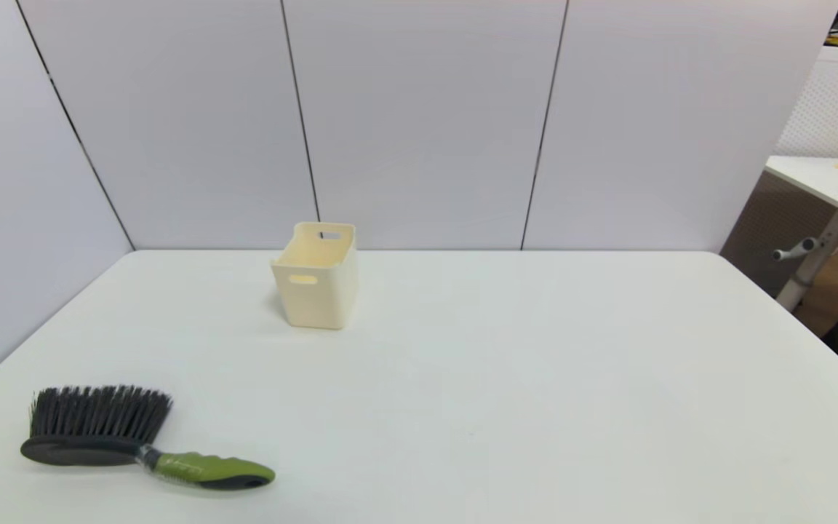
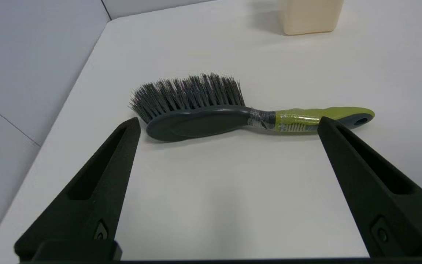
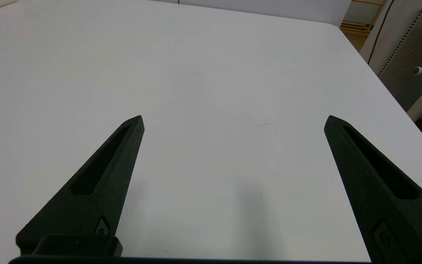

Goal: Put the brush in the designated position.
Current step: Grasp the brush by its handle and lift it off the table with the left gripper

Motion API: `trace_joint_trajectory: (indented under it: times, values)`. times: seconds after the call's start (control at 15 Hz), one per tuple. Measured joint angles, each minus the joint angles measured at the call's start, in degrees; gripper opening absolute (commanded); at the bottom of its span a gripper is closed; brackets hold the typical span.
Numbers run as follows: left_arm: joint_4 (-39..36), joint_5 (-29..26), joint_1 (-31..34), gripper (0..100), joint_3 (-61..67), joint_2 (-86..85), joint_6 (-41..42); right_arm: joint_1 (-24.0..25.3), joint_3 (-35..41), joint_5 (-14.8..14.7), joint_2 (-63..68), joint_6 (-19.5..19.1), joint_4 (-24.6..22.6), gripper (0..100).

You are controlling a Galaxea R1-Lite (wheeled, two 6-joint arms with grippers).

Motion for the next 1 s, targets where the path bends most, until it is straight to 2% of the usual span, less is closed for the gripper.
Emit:
trace_joint_trajectory:
  times: [0.33,0.53,0.8,1.0]
  values:
    - [11.2,-0.1,-0.1,100,-15.6,12.4,8.9,0.0,0.0,0.0,0.0,0.0,0.0,100]
    - [16.9,-0.2,-0.8,100,-22.0,19.7,9.6,0.0,0.0,0.0,0.0,0.0,0.0,100]
    - [30.6,0.0,-2.0,100,-30.0,28.5,9.7,0.0,0.0,0.0,0.0,0.0,0.0,100]
    - [35.1,0.0,-2.7,100,-31.7,32.5,10.5,0.0,0.0,0.0,0.0,0.0,0.0,100]
